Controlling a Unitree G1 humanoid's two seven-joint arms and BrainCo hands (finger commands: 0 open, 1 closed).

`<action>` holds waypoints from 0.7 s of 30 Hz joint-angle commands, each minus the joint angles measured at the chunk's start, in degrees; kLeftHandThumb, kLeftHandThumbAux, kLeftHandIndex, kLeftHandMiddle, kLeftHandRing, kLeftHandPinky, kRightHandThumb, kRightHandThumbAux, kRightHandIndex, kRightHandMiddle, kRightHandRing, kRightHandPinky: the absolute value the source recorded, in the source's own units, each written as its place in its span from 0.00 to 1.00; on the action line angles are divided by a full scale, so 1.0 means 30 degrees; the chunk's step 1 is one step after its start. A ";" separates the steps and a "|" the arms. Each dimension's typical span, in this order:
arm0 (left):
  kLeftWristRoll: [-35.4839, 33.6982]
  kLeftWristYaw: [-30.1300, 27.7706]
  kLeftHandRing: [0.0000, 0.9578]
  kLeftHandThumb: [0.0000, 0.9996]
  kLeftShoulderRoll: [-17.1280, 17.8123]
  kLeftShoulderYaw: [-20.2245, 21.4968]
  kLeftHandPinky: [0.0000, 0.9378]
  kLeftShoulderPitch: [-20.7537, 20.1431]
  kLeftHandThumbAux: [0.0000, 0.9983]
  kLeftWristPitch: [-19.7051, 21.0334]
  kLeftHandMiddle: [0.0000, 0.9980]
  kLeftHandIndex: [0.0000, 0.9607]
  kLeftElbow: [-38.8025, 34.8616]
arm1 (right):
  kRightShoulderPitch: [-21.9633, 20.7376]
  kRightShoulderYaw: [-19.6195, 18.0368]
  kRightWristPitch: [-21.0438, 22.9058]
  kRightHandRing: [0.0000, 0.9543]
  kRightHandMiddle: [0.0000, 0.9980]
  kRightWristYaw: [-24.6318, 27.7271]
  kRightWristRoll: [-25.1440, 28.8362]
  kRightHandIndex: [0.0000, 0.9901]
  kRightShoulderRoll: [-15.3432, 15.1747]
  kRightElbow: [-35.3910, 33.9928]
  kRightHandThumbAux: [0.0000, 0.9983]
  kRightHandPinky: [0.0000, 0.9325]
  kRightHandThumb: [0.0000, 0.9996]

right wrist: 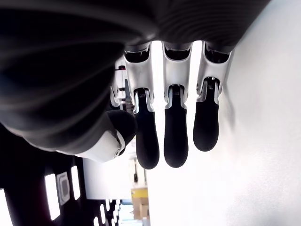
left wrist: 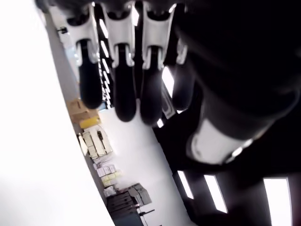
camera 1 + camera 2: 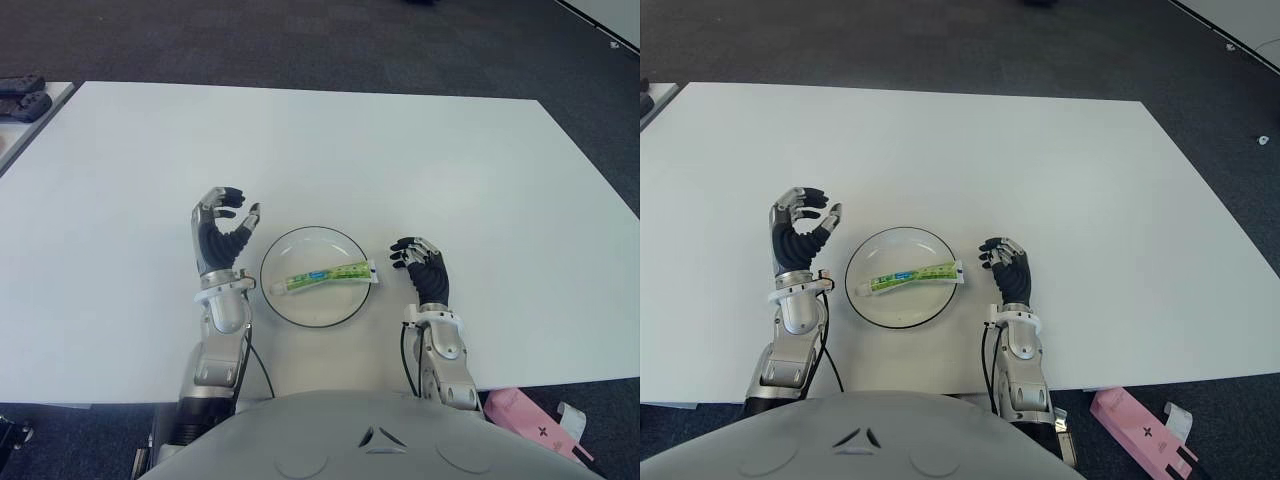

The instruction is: Put the toothpaste on the table into the plate.

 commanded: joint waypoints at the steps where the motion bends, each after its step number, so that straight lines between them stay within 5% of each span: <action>1: -0.1675 -0.0629 0.49 0.69 -0.0569 0.0462 0.50 0.0100 0.73 0.0286 0.51 0.45 0.0021 | -0.0106 -0.0100 0.0388 0.53 0.50 0.0061 0.0000 0.43 0.0232 0.0450 0.73 0.55 0.71; 9: -0.5018 -0.2433 0.50 0.70 0.0570 0.1769 0.51 0.0035 0.72 -0.2986 0.51 0.45 0.2904 | -0.0299 -0.0137 0.0074 0.54 0.51 0.0343 0.0020 0.43 0.0121 0.0722 0.73 0.56 0.71; 21: -0.6205 -0.4348 0.51 0.71 0.0882 0.2100 0.52 -0.0186 0.72 -0.3573 0.51 0.45 0.4346 | -0.0516 -0.0304 0.0125 0.54 0.51 0.0259 -0.0052 0.43 0.0181 0.0927 0.73 0.56 0.71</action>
